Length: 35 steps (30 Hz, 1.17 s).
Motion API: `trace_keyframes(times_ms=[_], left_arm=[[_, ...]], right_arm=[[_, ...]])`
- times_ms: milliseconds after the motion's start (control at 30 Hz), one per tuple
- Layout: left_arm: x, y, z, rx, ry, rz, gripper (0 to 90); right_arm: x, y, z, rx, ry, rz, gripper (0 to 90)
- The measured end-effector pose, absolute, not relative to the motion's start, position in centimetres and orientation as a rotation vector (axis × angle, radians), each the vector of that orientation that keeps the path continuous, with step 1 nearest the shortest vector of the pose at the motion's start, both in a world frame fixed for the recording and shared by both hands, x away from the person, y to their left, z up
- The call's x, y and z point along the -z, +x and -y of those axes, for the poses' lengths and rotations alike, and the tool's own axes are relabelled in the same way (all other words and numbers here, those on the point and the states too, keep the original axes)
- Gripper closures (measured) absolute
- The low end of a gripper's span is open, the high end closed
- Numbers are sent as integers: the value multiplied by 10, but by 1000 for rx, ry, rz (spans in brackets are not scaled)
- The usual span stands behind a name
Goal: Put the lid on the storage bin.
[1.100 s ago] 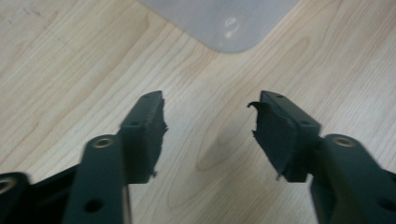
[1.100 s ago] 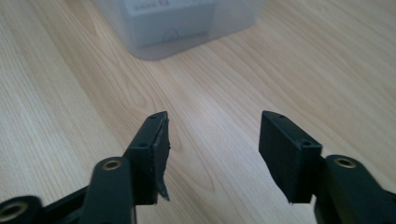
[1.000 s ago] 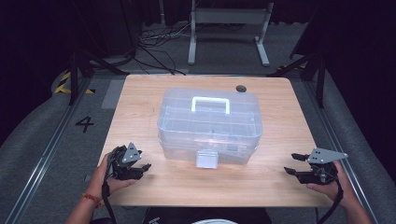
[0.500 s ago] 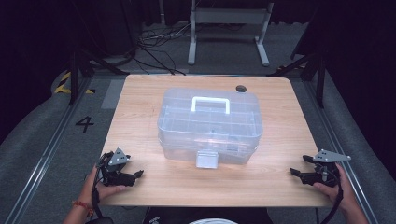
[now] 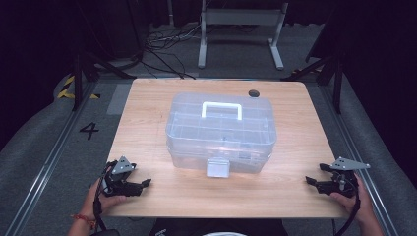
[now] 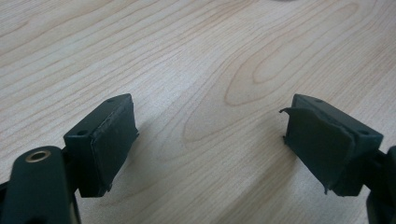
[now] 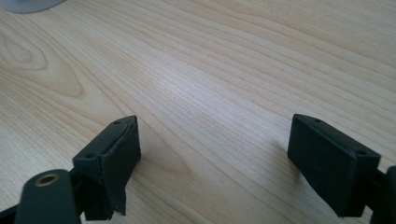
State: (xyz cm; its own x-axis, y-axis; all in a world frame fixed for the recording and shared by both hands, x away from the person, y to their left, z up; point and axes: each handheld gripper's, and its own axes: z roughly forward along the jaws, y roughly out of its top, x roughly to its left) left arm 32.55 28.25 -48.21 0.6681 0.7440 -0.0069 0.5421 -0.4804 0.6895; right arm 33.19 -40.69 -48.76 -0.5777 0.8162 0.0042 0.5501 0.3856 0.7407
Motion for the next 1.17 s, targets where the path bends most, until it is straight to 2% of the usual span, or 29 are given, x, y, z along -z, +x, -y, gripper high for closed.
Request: trace_keyframes(times_ms=[1167], left_arm=[[482,326,-282,-374,2210,-981,152]], right_arm=[[488,332,407,-1016,1189,-2287,174]])
